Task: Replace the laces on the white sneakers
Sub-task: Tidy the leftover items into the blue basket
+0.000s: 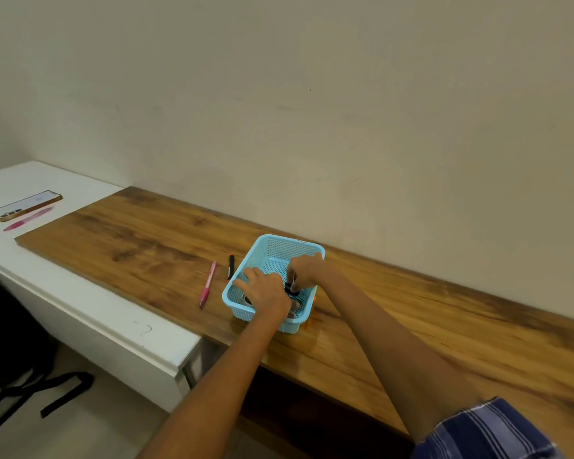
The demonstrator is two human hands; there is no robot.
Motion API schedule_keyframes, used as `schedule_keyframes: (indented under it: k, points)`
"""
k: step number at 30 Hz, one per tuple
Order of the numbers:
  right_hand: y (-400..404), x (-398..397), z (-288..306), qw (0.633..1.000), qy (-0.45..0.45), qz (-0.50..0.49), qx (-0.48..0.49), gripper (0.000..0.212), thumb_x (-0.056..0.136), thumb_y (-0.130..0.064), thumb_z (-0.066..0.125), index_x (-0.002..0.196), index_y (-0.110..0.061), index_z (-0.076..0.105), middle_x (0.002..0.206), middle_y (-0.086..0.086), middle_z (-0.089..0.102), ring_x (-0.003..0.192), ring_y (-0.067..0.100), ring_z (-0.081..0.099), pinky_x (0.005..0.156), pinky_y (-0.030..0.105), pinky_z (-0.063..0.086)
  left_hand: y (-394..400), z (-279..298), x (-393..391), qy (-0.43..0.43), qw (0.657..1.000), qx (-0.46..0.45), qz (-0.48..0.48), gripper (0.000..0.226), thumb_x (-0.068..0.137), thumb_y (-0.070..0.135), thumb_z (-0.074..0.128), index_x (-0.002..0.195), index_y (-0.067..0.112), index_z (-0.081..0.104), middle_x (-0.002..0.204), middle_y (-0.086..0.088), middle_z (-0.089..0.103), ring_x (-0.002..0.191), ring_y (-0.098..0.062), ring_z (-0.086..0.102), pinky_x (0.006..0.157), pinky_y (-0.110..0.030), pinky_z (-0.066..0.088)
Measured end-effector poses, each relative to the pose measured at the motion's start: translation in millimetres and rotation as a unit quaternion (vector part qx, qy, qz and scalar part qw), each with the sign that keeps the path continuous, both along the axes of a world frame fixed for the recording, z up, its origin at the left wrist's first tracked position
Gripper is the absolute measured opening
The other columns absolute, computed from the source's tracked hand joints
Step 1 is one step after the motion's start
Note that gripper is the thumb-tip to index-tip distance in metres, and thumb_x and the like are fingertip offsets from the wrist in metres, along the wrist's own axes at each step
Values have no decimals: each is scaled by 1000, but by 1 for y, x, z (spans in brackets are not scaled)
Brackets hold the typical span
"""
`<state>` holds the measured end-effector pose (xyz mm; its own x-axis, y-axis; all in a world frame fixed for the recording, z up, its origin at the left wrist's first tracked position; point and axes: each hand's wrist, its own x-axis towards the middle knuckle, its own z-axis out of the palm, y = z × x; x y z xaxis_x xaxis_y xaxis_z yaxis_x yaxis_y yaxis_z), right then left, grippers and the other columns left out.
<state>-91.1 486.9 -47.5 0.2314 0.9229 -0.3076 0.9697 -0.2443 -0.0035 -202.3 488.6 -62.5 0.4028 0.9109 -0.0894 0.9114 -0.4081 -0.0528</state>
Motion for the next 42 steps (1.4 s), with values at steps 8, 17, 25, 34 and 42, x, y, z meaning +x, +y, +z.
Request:
schedule_keyframes:
  k: [8,17,25,34,42]
  points:
    - [-13,10,16,972,-33,-67,221,27,97,-15,40,112,-12,62,110,5,65,103,24,56,93,41,35,-1,22,-3,-79,997,-11,19,59,76,66,59,112,19,57,133,-11,45,127,-28,35,103,-46,29]
    - [-81,46,26,907,96,-266,312,28,87,-7,45,106,-12,65,116,5,64,111,26,55,95,37,37,-70,46,30,-227,966,-13,-119,19,97,10,43,107,10,60,110,-8,62,99,-23,60,74,-30,44]
    - [-112,64,-28,911,158,-274,264,21,83,-10,55,96,-5,71,98,13,70,93,26,64,81,36,50,-110,-3,53,-43,988,25,-147,27,95,-1,41,116,3,58,119,-15,57,108,-26,56,77,-28,47]
    - [-72,61,-50,945,215,-166,183,27,88,-4,51,111,-4,67,109,15,67,93,27,61,80,31,46,-99,-18,60,-2,995,36,-97,30,95,-6,34,117,-5,55,118,-22,55,108,-30,55,82,-34,50]
    - [-132,85,-58,874,252,-275,312,16,82,-1,61,97,-7,65,78,3,63,75,16,57,64,24,43,-101,-34,59,5,997,35,-73,27,98,2,36,120,1,51,127,-17,46,117,-27,47,87,-30,51]
